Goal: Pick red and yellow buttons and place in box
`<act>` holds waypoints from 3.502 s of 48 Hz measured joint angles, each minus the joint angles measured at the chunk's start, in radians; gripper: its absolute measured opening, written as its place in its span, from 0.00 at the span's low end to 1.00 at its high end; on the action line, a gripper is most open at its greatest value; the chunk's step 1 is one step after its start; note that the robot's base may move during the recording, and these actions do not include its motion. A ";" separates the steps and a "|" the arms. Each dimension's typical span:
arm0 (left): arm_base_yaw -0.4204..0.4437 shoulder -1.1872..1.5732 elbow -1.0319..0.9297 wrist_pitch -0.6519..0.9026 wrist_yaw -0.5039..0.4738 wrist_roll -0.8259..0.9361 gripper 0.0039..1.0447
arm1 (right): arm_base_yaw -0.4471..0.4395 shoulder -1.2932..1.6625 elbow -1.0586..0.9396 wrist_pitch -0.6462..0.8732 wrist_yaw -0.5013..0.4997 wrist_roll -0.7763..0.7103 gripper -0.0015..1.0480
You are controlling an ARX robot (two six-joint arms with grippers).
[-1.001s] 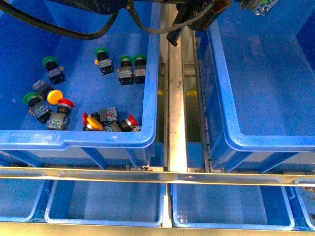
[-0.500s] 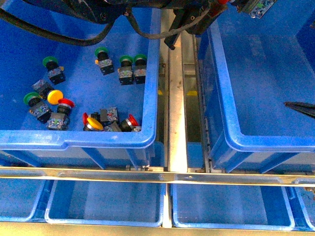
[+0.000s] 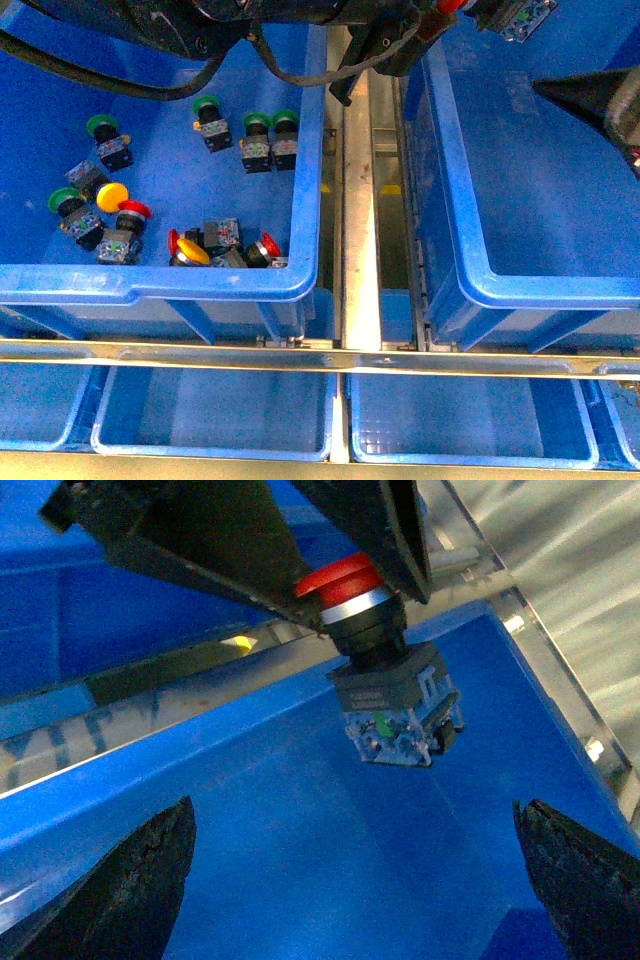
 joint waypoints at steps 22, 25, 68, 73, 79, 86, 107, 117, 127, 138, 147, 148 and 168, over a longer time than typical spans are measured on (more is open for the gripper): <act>0.008 0.000 0.000 0.017 0.003 0.000 0.34 | 0.039 0.189 0.159 0.055 0.080 0.072 0.93; 0.008 0.005 0.000 0.022 0.002 0.000 0.34 | 0.039 0.206 0.175 0.058 0.085 0.074 0.93; 0.008 0.061 0.014 0.040 0.000 0.000 0.34 | 0.053 0.316 0.260 0.059 0.106 0.066 0.93; 0.008 0.061 0.014 0.041 0.000 0.001 0.34 | 0.053 0.322 0.260 0.059 0.106 0.065 0.93; 0.008 0.062 0.014 0.041 0.000 0.001 0.34 | 0.051 0.330 0.260 0.060 0.106 0.061 0.93; 0.008 0.062 0.014 0.047 0.000 0.002 0.34 | 0.049 0.342 0.267 0.061 0.108 0.059 0.93; 0.008 0.062 0.014 0.051 0.000 0.002 0.34 | 0.049 0.352 0.296 0.057 0.117 0.058 0.89; 0.008 0.062 0.016 0.053 0.000 0.002 0.34 | 0.050 0.354 0.301 0.052 0.115 0.058 0.58; 0.008 0.062 0.018 0.053 -0.004 0.002 0.34 | 0.050 0.355 0.301 0.047 0.113 0.053 0.43; 0.008 0.062 0.018 0.052 -0.006 0.004 0.34 | 0.048 0.355 0.301 0.047 0.113 0.046 0.42; 0.008 0.062 0.018 0.046 -0.020 0.016 0.47 | 0.046 0.355 0.301 0.047 0.114 0.044 0.42; 0.008 0.062 0.018 0.042 -0.024 0.021 0.49 | 0.045 0.355 0.301 0.047 0.114 0.044 0.42; 0.124 -0.426 -0.568 -0.143 -0.442 0.466 0.92 | -0.093 0.237 0.222 -0.019 0.106 0.048 0.41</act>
